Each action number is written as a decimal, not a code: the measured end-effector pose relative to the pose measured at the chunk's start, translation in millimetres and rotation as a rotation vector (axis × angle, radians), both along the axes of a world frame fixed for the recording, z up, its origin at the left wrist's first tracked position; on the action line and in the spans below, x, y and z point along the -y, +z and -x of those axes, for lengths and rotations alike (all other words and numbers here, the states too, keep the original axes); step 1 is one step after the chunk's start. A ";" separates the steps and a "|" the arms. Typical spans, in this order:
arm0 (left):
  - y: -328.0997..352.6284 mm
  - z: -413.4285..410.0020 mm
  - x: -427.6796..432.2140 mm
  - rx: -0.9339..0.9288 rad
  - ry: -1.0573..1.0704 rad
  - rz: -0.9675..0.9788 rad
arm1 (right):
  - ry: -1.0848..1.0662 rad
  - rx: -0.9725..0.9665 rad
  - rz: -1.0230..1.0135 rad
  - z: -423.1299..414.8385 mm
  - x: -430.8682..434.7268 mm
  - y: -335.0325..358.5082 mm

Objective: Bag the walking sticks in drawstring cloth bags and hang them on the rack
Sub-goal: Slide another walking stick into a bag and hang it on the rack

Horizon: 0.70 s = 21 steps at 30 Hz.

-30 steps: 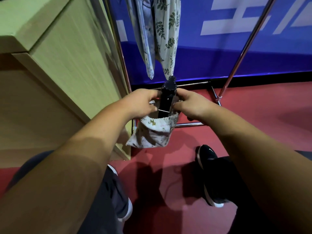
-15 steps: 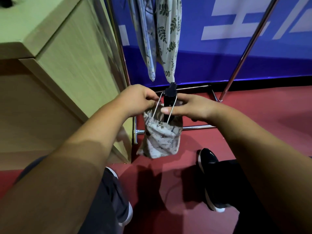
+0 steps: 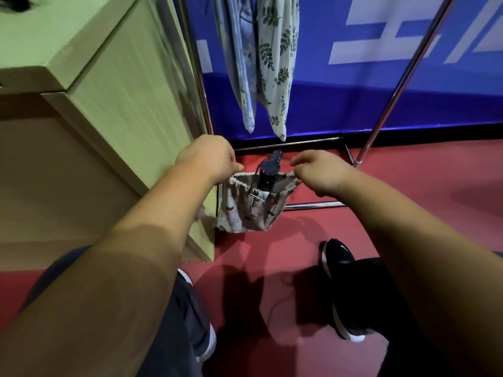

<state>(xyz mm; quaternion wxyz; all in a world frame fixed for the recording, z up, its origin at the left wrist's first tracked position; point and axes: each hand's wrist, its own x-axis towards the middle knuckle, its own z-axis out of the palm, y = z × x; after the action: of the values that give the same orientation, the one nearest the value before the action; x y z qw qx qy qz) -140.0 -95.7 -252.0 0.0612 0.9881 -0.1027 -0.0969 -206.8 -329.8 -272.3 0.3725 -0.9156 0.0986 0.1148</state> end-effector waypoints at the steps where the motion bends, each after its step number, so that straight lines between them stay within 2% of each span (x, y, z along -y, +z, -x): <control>1: 0.8 -0.3 -0.8 -0.022 0.027 0.070 | -0.016 0.007 0.018 -0.2 0.8 -1.4; 4: 4.9 1.5 -1.5 -0.107 0.115 0.308 | -0.075 0.042 0.074 -1.5 2.1 -4.9; 7: 8.5 0.6 -6.7 -0.173 0.152 0.380 | -0.122 0.057 0.072 -4.5 5.2 -6.2; 16: 5.0 -4.0 -12.2 -0.193 0.157 0.169 | -0.204 0.096 0.109 -1.9 11.5 -10.8; 21: 0.2 -8.7 -14.3 -0.027 0.273 0.099 | -0.291 0.124 0.153 0.5 17.3 -7.1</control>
<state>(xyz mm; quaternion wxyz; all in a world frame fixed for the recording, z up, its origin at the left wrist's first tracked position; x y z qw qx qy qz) -131.3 -81.4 -251.9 0.1240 0.9872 0.0289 -0.0958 -207.2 -347.0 -279.3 0.3198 -0.9226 0.2156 -0.0048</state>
